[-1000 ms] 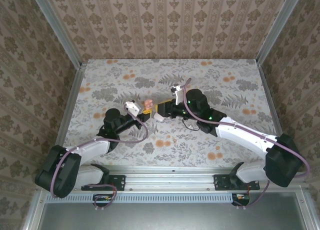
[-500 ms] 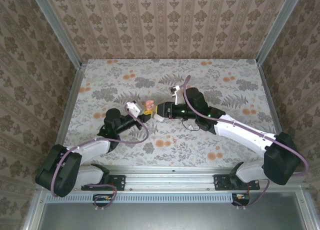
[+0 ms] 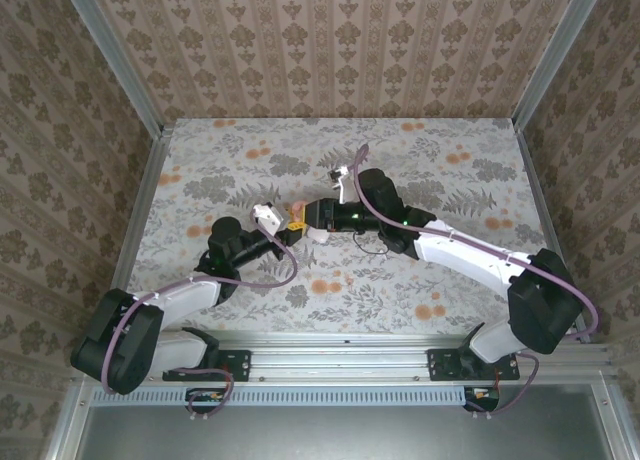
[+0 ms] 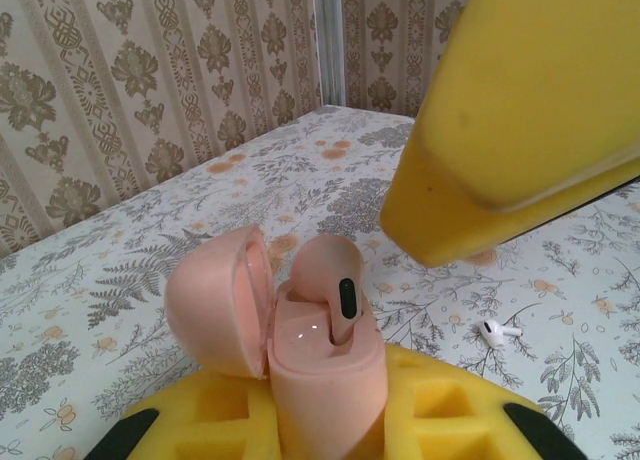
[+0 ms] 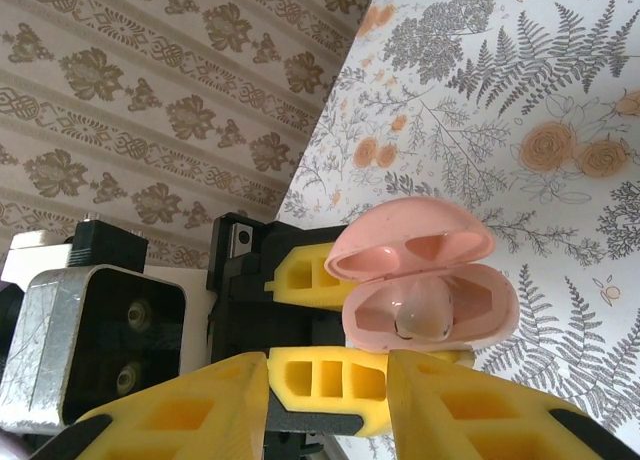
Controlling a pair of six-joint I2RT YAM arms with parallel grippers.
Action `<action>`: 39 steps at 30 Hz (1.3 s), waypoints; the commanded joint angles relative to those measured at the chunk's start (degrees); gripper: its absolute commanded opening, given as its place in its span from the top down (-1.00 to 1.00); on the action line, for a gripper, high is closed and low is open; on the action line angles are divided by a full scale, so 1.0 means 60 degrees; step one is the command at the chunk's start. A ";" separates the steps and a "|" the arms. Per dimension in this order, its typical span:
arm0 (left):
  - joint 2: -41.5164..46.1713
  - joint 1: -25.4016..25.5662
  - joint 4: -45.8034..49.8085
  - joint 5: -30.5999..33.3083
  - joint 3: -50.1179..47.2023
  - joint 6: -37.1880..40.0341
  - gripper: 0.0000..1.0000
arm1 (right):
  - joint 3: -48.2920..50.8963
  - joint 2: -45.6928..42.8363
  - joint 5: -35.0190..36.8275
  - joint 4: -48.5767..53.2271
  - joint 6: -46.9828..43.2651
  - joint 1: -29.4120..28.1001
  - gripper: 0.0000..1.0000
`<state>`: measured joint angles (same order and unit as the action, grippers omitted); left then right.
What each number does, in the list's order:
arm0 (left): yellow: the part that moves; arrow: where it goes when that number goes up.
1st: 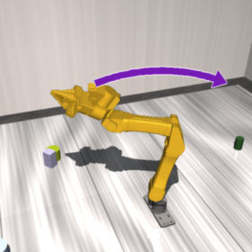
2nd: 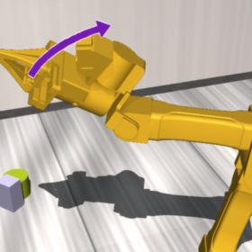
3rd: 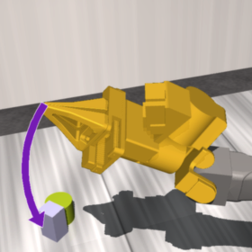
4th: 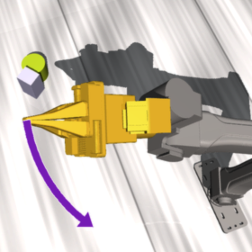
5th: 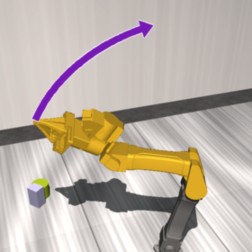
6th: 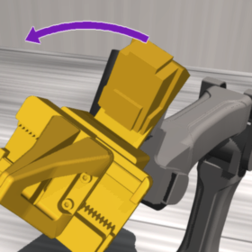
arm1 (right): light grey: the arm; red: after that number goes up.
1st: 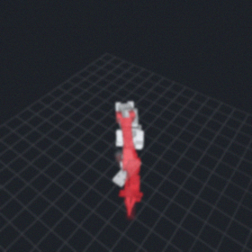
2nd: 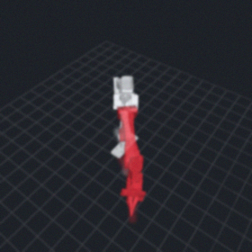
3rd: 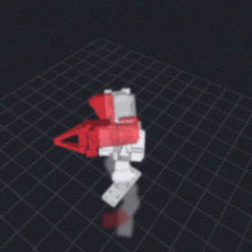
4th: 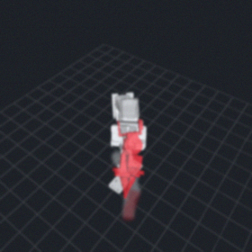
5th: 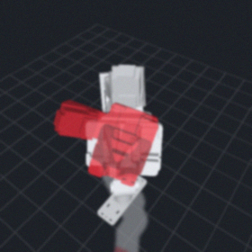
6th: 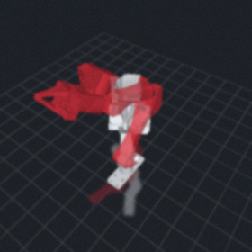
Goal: Insert the wireless bluetooth earbuds into the charging case
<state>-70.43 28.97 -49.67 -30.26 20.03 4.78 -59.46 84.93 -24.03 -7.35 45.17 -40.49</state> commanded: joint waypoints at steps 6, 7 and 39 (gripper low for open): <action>0.0238 0.0104 -0.0247 -0.0266 0.0269 0.0046 0.71 | -0.0373 0.0217 0.0300 0.0239 -0.0231 0.0041 0.26; 0.0254 0.0108 -0.0236 -0.0263 0.0277 0.0049 0.71 | -0.0359 0.0216 0.0366 0.0284 -0.0255 0.0047 0.26; 0.0240 0.0182 -0.0172 -0.0274 0.0322 0.0032 0.71 | -0.0725 0.0649 -0.0199 -0.0470 -0.0812 0.0072 0.26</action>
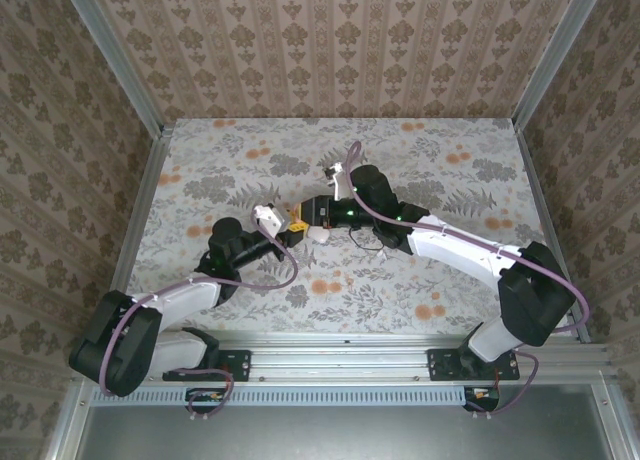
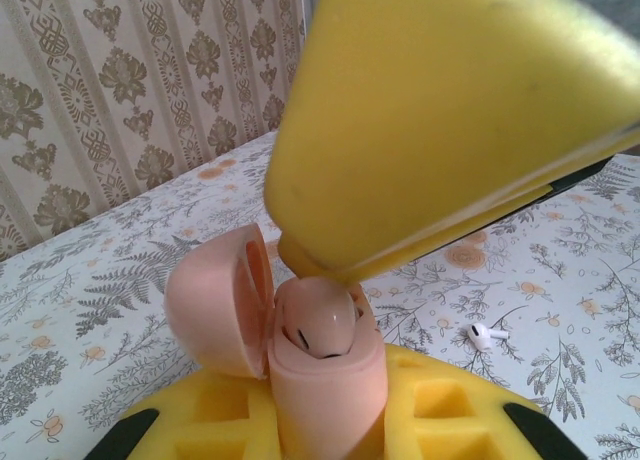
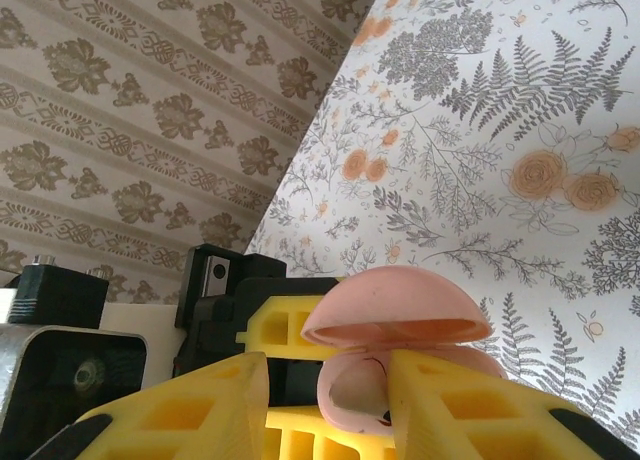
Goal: Insert the wireless bluetooth earbuds into the charging case
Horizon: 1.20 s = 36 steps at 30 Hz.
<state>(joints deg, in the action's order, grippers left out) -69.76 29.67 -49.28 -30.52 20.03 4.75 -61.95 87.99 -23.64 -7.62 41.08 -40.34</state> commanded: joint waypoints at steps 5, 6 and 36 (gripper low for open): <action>0.0112 0.0080 -0.0225 -0.0189 0.0324 0.0054 0.72 | -0.0269 0.0025 -0.0026 -0.0232 -0.0249 0.0058 0.26; 0.0126 0.0079 -0.0200 -0.0171 0.0337 0.0063 0.71 | -0.0263 -0.0014 0.0044 -0.0151 -0.0282 0.0058 0.26; 0.0499 0.0108 0.1449 0.0298 0.0462 0.0036 0.72 | 0.0023 -0.2049 0.2290 0.5065 -0.1368 0.0281 0.22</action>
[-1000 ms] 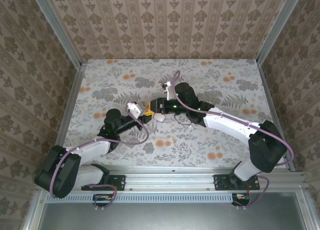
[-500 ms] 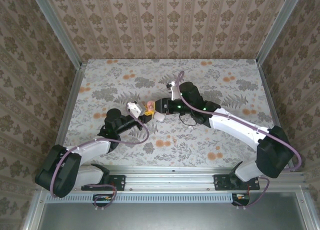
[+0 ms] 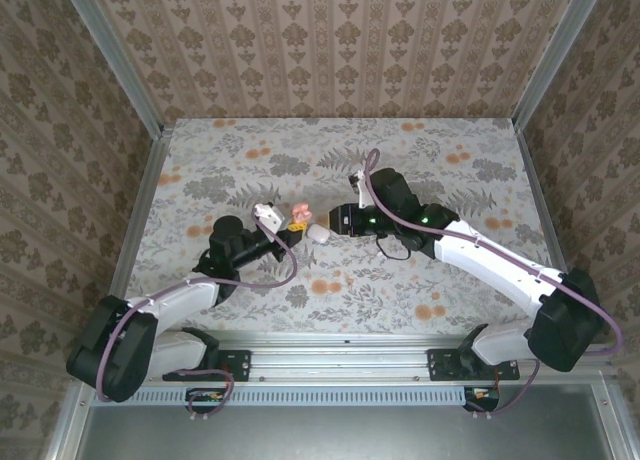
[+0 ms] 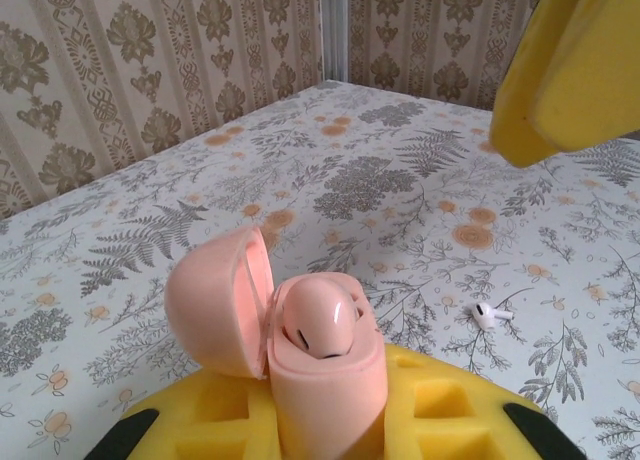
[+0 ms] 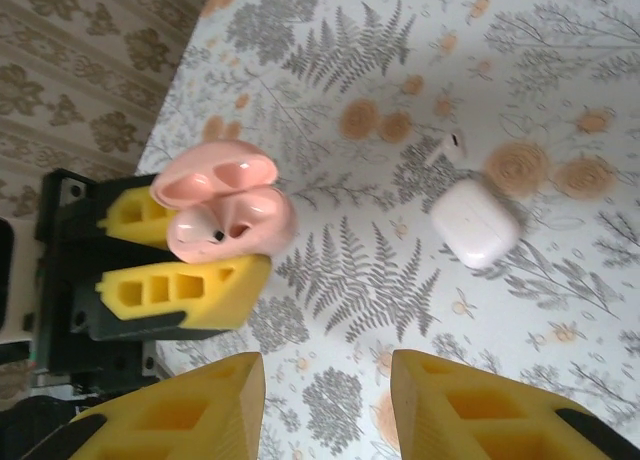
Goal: Insert the wireless bluetooth earbuds into the charging case
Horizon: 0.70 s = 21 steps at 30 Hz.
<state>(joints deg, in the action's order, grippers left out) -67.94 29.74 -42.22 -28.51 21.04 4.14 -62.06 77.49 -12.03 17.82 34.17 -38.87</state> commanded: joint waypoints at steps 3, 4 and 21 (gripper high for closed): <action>0.0279 0.0151 0.0423 0.0063 0.0321 0.0189 0.72 | 0.0097 -0.0376 0.0480 0.1184 -0.0224 0.0077 0.17; 0.0279 0.0191 0.0467 0.0117 0.0348 0.0199 0.72 | 0.0077 -0.0363 0.0521 0.1345 -0.0259 0.0092 0.17; -0.0258 0.0358 0.0835 0.0277 0.0972 -0.0365 0.72 | 0.0229 -0.0860 0.1135 0.3025 0.0840 0.0144 0.18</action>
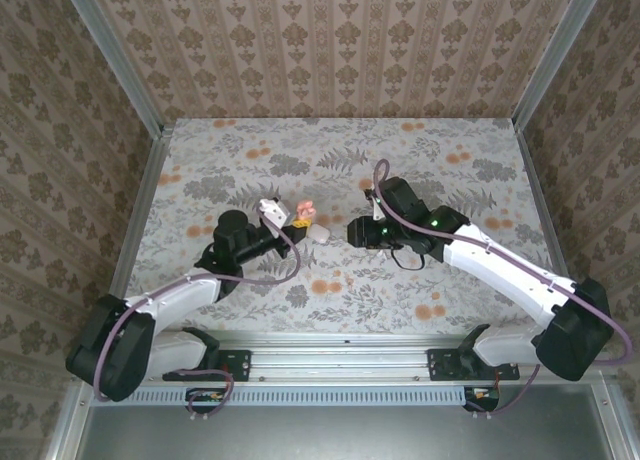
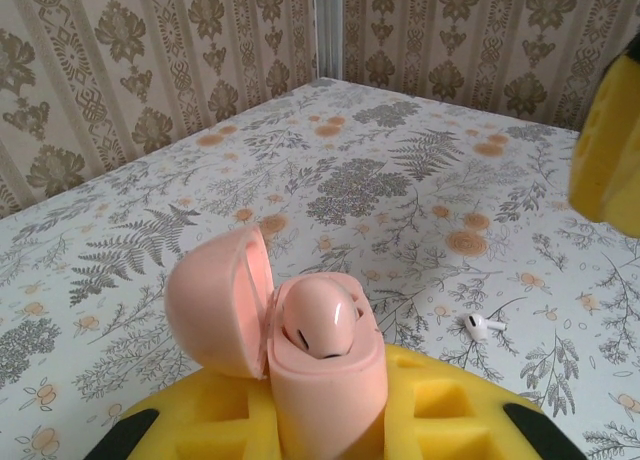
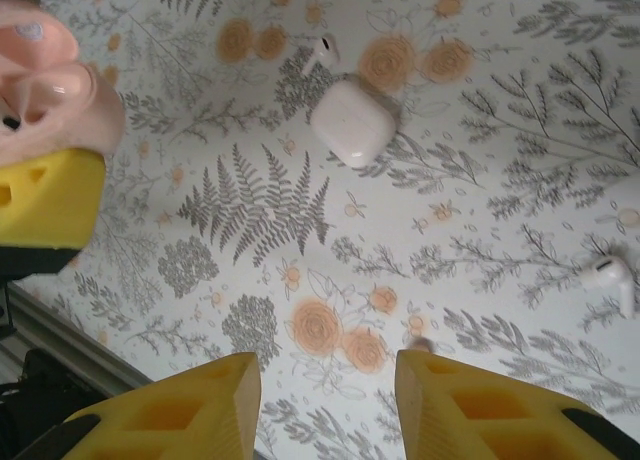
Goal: Insert the wireless bluetooth earbuds into the charging case
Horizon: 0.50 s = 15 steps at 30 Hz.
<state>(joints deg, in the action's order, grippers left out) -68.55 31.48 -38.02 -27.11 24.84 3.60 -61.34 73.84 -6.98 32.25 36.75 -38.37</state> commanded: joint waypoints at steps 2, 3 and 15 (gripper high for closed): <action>-0.0213 0.0070 0.0215 0.0022 0.0383 -0.0413 0.72 | 0.0156 -0.0227 0.0220 0.0654 0.0548 0.0052 0.18; -0.0173 0.0070 0.0272 0.0022 0.0390 -0.0463 0.72 | 0.0185 -0.0206 0.0158 0.0598 0.0589 0.0052 0.18; 0.0412 -0.0171 0.1686 0.0326 0.0663 -0.0476 0.73 | -0.0193 0.1263 -0.0298 0.0711 0.0895 0.0038 0.20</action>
<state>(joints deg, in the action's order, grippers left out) -67.88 31.20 -31.07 -25.41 26.50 1.91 -60.77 79.59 -7.66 33.98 40.82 -38.39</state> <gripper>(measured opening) 0.198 0.401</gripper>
